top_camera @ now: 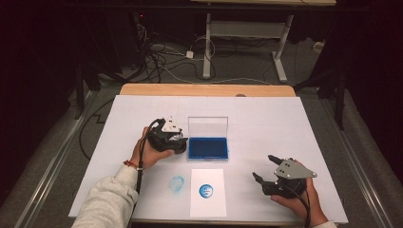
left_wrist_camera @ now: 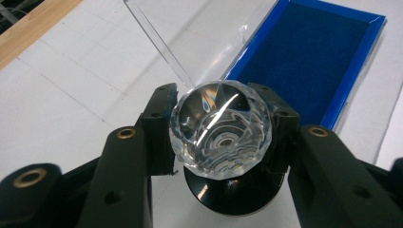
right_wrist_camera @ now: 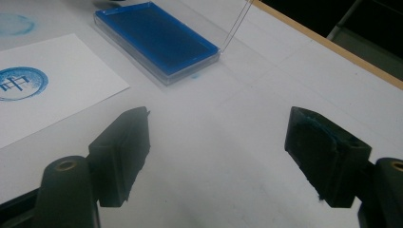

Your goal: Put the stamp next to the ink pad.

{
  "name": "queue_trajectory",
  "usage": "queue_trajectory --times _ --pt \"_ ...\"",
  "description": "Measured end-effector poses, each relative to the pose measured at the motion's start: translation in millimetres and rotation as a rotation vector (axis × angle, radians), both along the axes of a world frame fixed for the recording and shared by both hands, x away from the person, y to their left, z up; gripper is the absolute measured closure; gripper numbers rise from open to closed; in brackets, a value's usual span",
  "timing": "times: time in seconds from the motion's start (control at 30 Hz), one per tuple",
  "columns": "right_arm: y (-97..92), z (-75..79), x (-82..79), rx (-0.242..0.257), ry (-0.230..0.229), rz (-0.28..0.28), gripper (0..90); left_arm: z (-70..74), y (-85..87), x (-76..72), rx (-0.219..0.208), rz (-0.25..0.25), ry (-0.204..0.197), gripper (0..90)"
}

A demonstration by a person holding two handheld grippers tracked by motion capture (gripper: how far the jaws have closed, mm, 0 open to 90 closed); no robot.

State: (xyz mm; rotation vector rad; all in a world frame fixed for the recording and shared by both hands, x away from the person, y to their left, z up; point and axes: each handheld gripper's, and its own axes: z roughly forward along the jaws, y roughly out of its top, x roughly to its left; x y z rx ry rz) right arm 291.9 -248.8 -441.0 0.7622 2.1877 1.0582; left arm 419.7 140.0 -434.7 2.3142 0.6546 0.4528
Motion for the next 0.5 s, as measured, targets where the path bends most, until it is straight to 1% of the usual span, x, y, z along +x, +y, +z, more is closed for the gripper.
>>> queue_trajectory --times 0.1,0.13,0.2,0.27,0.33,0.4,0.5 --pt "-0.1 -0.1 -0.1 0.001 0.001 0.0 24.1 -1.9 -0.9 0.1 0.01 0.005 -0.003 54.5" --pt "-0.1 -0.4 -0.1 0.003 0.005 0.0 24.1 -2.8 -1.2 0.3 0.012 0.004 0.002 54.6" --pt "0.3 -0.6 -0.2 -0.002 0.003 0.002 24.1 -5.2 -2.4 0.0 0.032 0.01 -0.005 54.5" --pt "0.6 -0.5 0.0 -0.005 0.008 0.005 24.4 -7.5 -4.2 -0.1 0.056 0.01 -0.004 54.6" --pt "0.9 -0.7 -0.1 -0.01 0.008 0.003 24.4 -9.1 -5.2 -0.2 0.071 0.011 -0.004 54.5" --pt "0.9 -0.7 -0.2 -0.01 0.009 0.004 24.4 -10.1 -5.4 -0.2 0.073 0.013 -0.003 54.5" --pt "0.9 -0.5 -0.3 -0.009 0.008 0.004 24.5 -12.8 -6.5 -0.4 0.09 0.017 -0.002 54.5"
